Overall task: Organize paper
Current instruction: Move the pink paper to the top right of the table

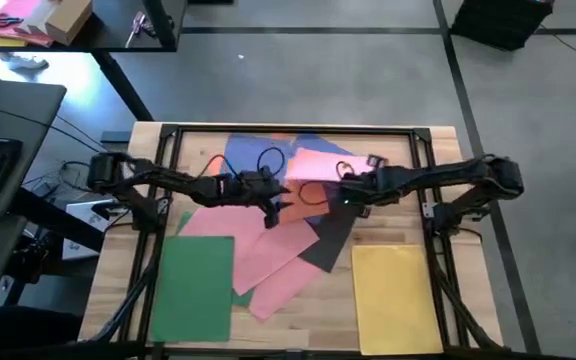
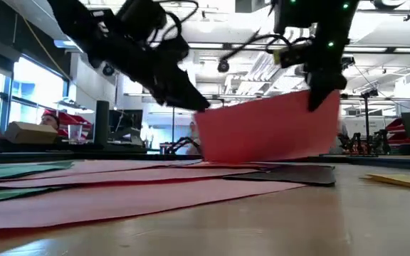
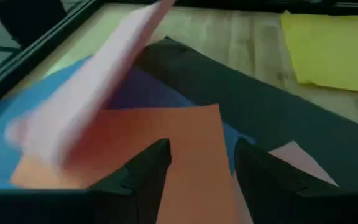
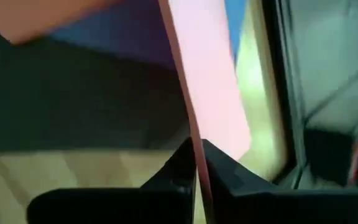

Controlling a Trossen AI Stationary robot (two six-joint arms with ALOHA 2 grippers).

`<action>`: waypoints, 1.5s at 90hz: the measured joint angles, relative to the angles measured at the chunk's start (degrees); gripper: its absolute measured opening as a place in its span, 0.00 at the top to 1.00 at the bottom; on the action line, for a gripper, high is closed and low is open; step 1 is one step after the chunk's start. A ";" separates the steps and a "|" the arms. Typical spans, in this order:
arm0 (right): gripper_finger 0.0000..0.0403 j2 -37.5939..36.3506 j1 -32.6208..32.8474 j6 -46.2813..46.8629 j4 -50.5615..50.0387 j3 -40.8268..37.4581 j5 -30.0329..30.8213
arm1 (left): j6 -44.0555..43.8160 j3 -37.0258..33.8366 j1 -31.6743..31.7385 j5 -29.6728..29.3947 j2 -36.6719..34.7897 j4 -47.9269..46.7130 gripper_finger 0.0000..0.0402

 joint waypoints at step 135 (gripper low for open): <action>1.00 6.57 6.21 50.60 44.23 -19.47 -21.41 | -5.27 18.34 3.86 -11.08 16.77 -32.52 0.58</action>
